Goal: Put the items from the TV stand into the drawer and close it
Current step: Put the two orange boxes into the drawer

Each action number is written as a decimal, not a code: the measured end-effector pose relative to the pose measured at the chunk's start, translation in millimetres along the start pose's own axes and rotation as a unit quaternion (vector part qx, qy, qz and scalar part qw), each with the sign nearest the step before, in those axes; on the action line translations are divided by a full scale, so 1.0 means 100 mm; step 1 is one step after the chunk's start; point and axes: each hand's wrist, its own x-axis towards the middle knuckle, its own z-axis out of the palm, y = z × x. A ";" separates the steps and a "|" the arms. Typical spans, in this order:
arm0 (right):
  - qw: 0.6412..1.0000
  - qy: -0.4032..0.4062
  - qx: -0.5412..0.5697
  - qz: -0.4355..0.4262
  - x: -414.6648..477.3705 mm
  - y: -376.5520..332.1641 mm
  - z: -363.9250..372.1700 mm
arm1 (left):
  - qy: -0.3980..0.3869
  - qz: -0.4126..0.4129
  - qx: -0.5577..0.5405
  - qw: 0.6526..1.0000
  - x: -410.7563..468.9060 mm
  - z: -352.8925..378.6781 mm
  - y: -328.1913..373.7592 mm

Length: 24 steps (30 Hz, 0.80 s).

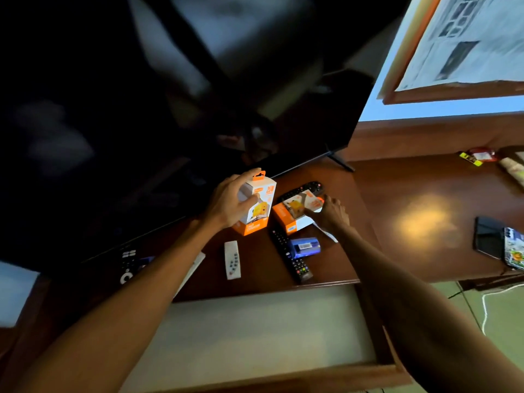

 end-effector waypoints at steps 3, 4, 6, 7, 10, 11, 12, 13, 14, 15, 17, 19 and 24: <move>0.998 -0.046 0.038 -0.029 0.11 0.08 0.05 | -0.005 -0.010 0.007 1.000 0.15 0.11 0.05; 0.997 -0.050 0.053 -0.040 0.13 0.09 0.07 | -0.005 -0.019 0.008 1.000 0.18 0.14 0.06; 0.994 -0.046 0.082 -0.059 0.16 0.10 0.09 | 0.003 -0.046 0.004 0.999 0.23 0.20 0.07; 0.992 -0.043 0.099 -0.065 0.16 0.10 0.09 | 0.008 -0.057 -0.002 0.998 0.25 0.23 0.07; 0.981 -0.041 0.168 -0.087 0.18 0.09 0.11 | 0.018 -0.073 -0.015 0.997 0.29 0.31 0.05; 0.977 -0.042 0.189 -0.094 0.18 0.09 0.10 | 0.018 -0.079 -0.018 0.997 0.31 0.33 0.04; 0.972 -0.038 0.207 -0.100 0.19 0.09 0.10 | 0.017 -0.086 -0.022 0.996 0.32 0.35 0.04; 0.969 -0.029 0.221 -0.107 0.20 0.09 0.10 | 0.015 -0.091 -0.028 0.995 0.33 0.37 0.03; 0.967 -0.017 0.229 -0.114 0.21 0.08 0.09 | 0.011 -0.093 -0.033 0.995 0.33 0.39 0.03; 0.965 -0.008 0.232 -0.120 0.22 0.07 0.08 | 0.008 -0.093 -0.036 0.995 0.33 0.41 0.02; 0.963 0.003 0.237 -0.130 0.22 0.04 0.06 | 0.005 -0.092 -0.042 0.995 0.32 0.41 0.01; 0.961 0.015 0.238 -0.144 0.21 0.03 0.03 | 0.009 -0.089 -0.053 0.995 0.30 0.38 -0.01; 0.953 0.065 0.227 -0.192 0.10 -0.20 -0.14 | 0.034 -0.071 -0.052 0.996 0.17 0.12 0.00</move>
